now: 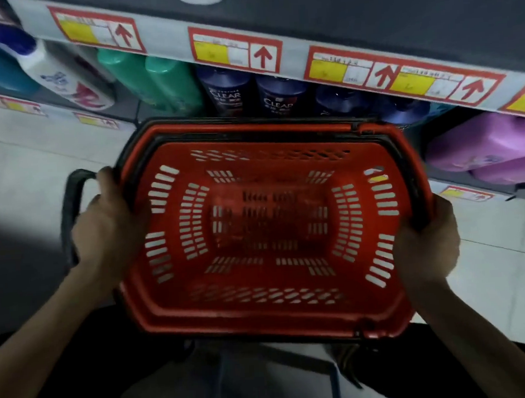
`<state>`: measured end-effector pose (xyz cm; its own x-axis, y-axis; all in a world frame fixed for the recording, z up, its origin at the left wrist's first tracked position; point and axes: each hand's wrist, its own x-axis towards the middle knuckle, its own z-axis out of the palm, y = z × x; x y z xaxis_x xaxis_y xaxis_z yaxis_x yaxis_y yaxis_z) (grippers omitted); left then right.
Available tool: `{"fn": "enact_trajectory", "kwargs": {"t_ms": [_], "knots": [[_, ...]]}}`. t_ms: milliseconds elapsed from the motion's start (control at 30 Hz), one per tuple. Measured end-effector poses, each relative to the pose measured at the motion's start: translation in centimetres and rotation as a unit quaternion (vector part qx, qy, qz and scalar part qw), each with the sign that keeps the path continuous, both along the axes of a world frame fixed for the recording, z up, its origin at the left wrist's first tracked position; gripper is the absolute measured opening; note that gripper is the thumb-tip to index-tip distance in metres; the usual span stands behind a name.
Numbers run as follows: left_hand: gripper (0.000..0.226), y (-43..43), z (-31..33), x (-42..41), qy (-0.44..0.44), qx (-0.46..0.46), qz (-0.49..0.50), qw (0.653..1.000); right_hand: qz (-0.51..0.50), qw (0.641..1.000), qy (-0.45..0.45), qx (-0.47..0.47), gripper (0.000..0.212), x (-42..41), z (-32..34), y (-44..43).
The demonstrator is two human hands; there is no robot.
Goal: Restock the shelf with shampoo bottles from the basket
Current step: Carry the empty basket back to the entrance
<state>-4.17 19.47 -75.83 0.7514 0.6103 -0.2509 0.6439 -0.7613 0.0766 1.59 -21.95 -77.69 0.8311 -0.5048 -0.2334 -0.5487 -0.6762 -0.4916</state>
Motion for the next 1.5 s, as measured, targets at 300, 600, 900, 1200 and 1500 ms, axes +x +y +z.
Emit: {"fn": "enact_trajectory", "kwargs": {"t_ms": [300, 600, 900, 1200, 1500], "knots": [[0.062, -0.8, 8.0, -1.5, 0.079, -0.223, 0.061, 0.97, -0.074, 0.99, 0.105, 0.053, 0.033, -1.1, 6.9, 0.7], [0.062, -5.7, 27.5, 1.8, 0.134, -0.269, -0.077, 0.951, -0.143, 0.976, 0.156, 0.044, 0.03, -5.4, 27.8, -7.1], [0.089, -20.0, 39.0, 9.7, 0.124, -0.345, -0.314, 0.876, -0.289, 0.954, 0.085, 0.017, 0.038, -16.6, 43.9, -17.9], [0.103, -41.6, 50.8, 9.4, 0.099, -0.334, -0.513, 0.784, -0.47, 0.882, 0.01, -0.02, 0.035, -32.1, 59.2, -26.4], [0.07, -65.8, 63.6, 5.3, 0.07, -0.365, -0.651, 0.662, -0.594, 0.8, -0.061, -0.056, 0.043, -43.8, 70.4, -36.7]]}}
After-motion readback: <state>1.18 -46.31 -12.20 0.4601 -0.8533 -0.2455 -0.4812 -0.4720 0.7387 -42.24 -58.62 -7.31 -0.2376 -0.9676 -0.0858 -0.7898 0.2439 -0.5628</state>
